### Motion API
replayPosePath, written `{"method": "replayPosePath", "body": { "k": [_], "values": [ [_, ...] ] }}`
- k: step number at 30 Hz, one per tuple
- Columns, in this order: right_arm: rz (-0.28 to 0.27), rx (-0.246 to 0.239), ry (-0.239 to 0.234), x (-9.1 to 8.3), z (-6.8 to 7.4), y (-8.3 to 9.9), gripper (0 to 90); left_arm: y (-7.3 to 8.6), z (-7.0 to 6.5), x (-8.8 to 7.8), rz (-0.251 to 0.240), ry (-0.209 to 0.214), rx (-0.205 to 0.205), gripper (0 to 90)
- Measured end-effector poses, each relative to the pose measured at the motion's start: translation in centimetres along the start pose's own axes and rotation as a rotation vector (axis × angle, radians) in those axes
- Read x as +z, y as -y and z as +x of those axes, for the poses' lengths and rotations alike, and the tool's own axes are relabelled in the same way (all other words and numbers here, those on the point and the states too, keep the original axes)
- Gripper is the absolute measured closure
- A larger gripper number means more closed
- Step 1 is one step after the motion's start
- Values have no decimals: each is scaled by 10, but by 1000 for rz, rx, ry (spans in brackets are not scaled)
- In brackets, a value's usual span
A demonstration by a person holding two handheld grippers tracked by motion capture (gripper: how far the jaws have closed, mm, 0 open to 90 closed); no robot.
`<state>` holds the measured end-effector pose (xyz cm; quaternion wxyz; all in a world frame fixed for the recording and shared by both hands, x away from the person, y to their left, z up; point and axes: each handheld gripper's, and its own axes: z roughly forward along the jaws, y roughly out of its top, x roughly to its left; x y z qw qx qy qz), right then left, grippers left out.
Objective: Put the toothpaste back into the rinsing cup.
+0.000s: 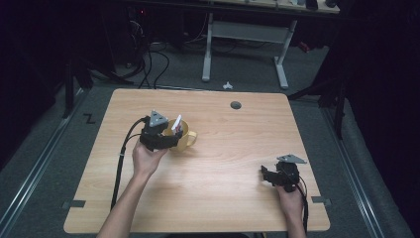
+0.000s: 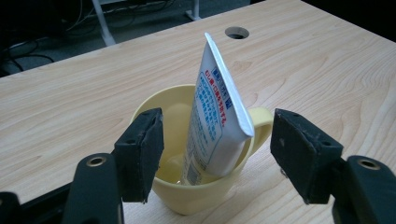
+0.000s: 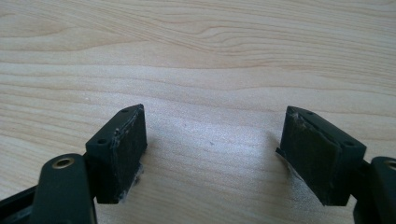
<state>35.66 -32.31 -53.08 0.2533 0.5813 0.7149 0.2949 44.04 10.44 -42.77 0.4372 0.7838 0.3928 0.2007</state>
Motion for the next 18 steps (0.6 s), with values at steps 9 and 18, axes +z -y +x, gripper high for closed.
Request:
{"method": "replayPosePath", "body": {
  "k": [9,18],
  "values": [
    [-1,-1,0,0,0,0,229,1,0,-7,-1,-2,6,352],
    [-1,-1,0,0,0,0,229,9,4,-16,-21,-17,-5,362]
  ]
}}
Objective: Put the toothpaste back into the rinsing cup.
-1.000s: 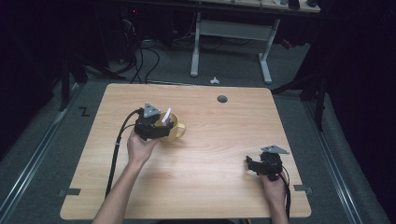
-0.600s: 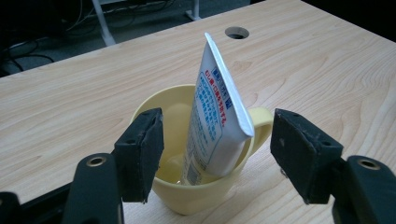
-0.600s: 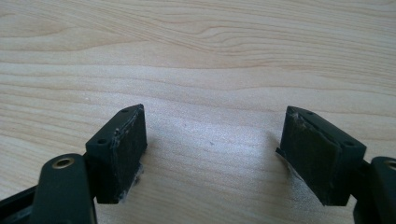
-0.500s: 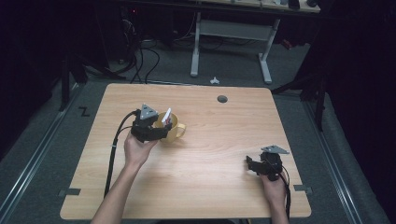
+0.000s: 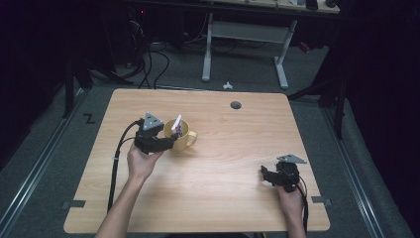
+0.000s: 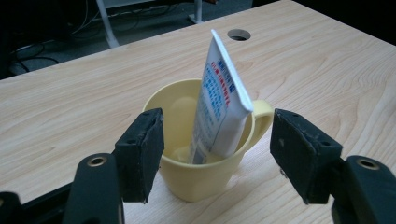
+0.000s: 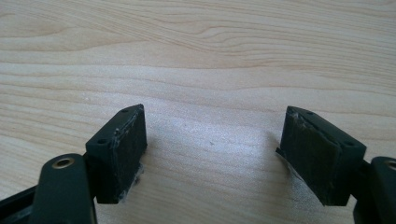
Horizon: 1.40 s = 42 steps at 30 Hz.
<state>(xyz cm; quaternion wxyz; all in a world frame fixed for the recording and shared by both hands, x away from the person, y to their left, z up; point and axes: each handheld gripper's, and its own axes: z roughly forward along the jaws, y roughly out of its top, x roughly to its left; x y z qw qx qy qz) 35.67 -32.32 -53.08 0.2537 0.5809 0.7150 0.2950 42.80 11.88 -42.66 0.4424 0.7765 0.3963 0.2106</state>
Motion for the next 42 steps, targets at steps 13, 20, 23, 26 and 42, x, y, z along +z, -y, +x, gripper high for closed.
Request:
{"method": "replayPosePath", "body": {
  "k": [13,20,23,26,42],
  "values": [
    [-1,0,1,0,0,0,228,7,3,-15,-28,0,-18,379],
    [-1,0,1,0,0,0,229,12,9,-22,-34,-1,-41,394],
    [0,0,0,0,0,0,229,13,9,-24,-35,-3,-40,395],
    [-1,0,1,0,0,0,229,12,9,-28,-44,-3,-42,394],
    [-1,0,1,0,0,0,229,20,15,-41,-61,-13,-70,394]
  ]
}}
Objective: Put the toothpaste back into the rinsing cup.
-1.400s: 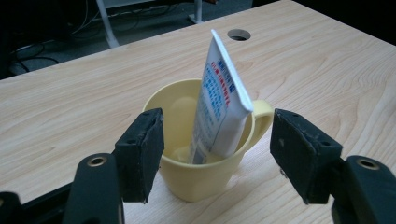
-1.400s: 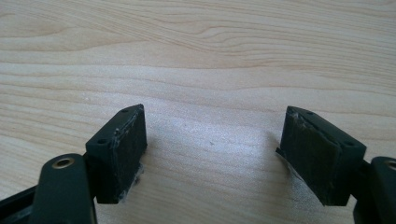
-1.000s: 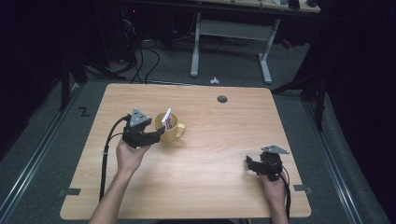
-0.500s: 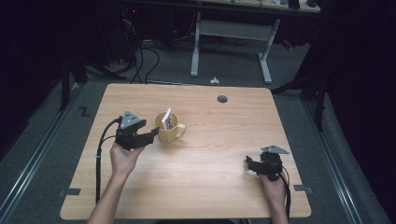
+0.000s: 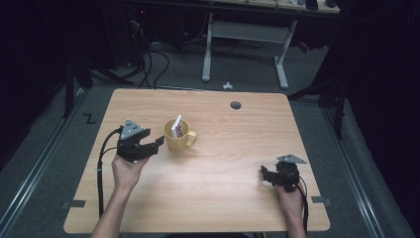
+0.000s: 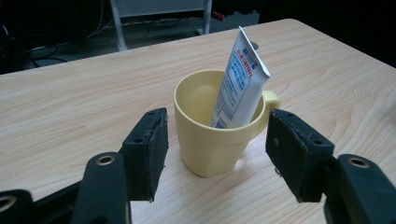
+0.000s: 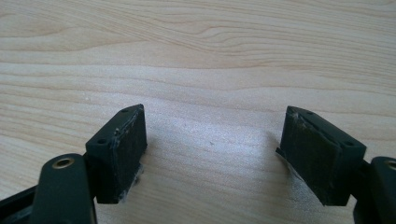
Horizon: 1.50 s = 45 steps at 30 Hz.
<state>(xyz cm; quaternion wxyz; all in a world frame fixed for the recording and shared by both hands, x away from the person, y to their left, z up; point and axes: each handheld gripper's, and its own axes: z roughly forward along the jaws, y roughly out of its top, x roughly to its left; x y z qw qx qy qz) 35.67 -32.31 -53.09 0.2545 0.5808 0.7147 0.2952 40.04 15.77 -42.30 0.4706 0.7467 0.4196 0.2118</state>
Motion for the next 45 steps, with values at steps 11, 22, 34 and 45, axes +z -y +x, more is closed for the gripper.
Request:
{"method": "replayPosePath", "body": {
  "k": [11,22,34,45],
  "values": [
    [0,0,0,0,0,0,229,5,4,-8,-10,-10,-13,394],
    [0,0,0,0,0,0,229,8,7,-14,-7,-20,-10,394],
    [0,0,0,0,0,0,229,14,11,-22,-25,-40,-16,398],
    [0,0,0,0,0,0,229,21,17,-29,-31,-48,-40,400]
  ]
}}
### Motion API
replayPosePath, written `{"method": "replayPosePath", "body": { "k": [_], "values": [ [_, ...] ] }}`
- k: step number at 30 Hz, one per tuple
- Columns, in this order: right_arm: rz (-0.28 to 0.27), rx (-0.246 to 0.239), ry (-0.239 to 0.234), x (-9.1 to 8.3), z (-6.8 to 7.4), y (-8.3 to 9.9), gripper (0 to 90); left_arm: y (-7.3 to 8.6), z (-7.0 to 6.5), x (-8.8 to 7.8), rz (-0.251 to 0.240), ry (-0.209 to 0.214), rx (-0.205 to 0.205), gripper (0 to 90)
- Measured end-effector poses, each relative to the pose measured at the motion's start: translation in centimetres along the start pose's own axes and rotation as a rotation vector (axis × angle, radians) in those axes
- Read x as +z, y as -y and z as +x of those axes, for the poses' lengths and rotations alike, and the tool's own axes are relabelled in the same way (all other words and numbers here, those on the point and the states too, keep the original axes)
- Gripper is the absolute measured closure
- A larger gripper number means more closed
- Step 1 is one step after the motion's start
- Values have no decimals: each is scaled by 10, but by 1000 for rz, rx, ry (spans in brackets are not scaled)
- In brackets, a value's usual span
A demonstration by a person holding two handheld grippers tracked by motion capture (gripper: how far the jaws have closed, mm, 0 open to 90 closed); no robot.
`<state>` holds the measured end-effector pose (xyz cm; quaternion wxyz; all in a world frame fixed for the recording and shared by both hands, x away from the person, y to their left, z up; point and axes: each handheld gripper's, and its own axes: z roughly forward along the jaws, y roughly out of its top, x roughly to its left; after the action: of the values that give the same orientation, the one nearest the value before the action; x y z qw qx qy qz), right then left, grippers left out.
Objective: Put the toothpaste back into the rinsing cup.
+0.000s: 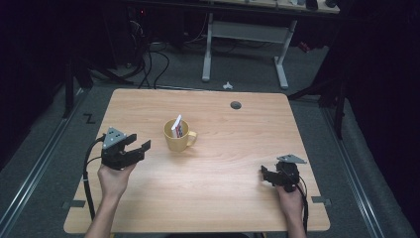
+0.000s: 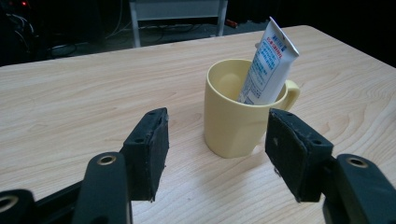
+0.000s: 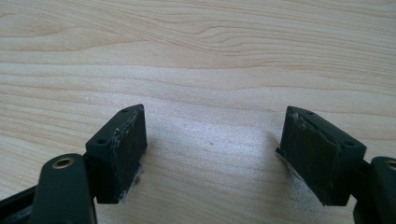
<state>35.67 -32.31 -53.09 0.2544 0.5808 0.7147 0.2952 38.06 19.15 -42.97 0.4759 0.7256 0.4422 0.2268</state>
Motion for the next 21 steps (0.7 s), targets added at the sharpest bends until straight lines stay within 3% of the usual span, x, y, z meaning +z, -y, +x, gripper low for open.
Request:
{"method": "replayPosePath", "body": {
  "k": [21],
  "values": [
    [0,1,0,0,0,0,229,15,11,-6,11,-22,-36,402]
  ]
}}
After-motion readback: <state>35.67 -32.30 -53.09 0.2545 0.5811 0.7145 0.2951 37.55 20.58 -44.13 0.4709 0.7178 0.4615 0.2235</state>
